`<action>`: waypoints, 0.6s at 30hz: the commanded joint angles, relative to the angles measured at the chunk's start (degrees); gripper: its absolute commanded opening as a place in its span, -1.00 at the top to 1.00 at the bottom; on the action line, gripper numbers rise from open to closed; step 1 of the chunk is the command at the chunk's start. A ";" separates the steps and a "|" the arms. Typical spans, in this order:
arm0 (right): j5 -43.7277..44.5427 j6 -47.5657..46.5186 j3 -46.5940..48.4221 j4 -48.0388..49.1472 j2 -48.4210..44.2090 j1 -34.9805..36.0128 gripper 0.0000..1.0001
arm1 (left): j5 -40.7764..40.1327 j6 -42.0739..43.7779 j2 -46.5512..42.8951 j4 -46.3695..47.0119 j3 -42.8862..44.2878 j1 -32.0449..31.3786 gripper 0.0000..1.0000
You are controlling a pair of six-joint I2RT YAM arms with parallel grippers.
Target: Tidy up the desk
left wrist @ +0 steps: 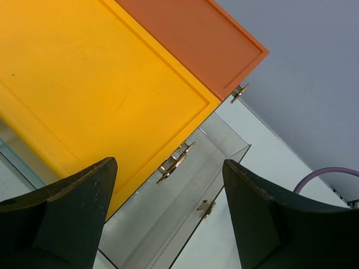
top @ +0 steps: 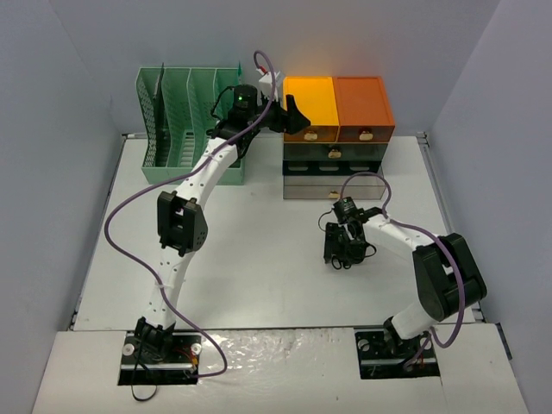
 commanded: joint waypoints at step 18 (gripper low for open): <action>2.39 7.22 -2.76 -0.97 -4.82 0.79 0.32 | -0.09 0.74 -5.53 -3.05 -1.54 0.63 -0.47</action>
